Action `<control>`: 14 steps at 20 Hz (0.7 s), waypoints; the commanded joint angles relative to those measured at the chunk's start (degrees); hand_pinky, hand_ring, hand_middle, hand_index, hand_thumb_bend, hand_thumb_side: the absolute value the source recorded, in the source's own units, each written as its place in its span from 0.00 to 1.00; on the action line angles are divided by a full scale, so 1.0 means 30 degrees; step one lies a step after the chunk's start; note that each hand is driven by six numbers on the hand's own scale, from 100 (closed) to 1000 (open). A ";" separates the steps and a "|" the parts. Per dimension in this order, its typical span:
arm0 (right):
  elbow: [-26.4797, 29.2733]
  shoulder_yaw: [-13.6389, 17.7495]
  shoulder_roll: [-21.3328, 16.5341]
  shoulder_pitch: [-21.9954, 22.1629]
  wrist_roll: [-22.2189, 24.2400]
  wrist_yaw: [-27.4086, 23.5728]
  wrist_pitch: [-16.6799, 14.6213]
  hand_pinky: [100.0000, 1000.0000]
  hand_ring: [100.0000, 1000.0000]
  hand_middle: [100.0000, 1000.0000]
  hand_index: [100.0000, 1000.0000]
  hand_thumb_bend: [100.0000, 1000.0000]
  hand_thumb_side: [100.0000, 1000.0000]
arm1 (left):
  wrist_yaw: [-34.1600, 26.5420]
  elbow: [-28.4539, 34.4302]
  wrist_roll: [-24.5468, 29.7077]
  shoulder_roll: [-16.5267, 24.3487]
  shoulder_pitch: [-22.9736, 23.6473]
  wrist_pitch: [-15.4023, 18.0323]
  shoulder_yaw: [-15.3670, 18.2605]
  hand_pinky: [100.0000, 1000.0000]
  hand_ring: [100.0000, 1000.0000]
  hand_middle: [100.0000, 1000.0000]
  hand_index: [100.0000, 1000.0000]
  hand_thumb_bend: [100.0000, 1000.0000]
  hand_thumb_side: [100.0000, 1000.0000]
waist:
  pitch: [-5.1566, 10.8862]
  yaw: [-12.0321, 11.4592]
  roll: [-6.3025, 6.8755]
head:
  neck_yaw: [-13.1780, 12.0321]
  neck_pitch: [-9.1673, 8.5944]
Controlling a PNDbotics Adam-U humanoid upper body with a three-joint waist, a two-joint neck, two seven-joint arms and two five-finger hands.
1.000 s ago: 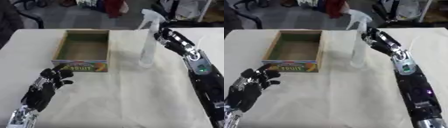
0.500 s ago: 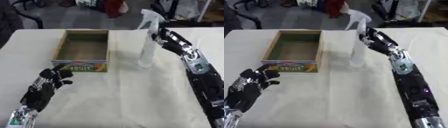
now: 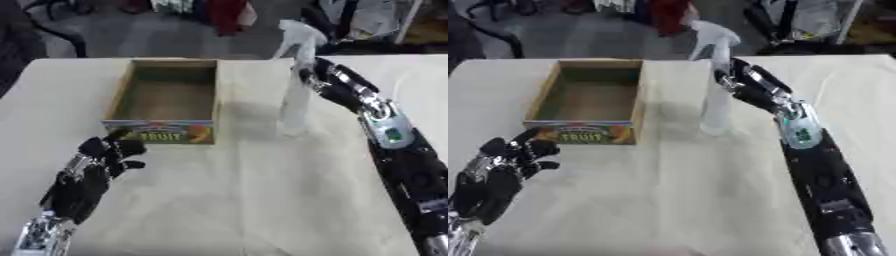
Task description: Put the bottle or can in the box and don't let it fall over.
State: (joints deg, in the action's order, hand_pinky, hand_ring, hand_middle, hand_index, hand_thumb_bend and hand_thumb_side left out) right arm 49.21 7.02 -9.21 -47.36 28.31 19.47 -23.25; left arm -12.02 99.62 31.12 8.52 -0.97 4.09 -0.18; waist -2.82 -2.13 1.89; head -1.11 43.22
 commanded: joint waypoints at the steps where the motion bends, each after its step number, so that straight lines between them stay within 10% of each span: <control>1: -0.0001 0.0101 0.0015 -0.0524 -0.0021 0.0119 0.0334 0.78 0.82 0.79 0.92 0.00 0.71 | -0.0140 0.0344 0.0055 0.0052 -0.0177 0.0019 -0.0048 0.77 0.84 0.75 0.99 0.16 1.00 | 0.0304 -0.0023 0.0013 | 0.0053 0.0021; 14: -0.0266 0.0012 -0.0104 -0.0804 -0.0350 -0.0085 0.1104 0.78 0.82 0.78 0.91 0.00 0.69 | -0.0196 0.0339 0.0108 0.0012 -0.0231 -0.0014 -0.0121 0.77 0.84 0.75 0.99 0.16 1.00 | 0.0312 -0.0168 0.0046 | 0.0256 0.0026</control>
State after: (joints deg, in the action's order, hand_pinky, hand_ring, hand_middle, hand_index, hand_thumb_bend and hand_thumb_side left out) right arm 48.02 7.03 -8.35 -48.36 27.64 19.38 -20.16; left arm -12.10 99.62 31.24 8.30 -1.03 3.99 -0.49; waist -2.80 -2.54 1.99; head -0.44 43.23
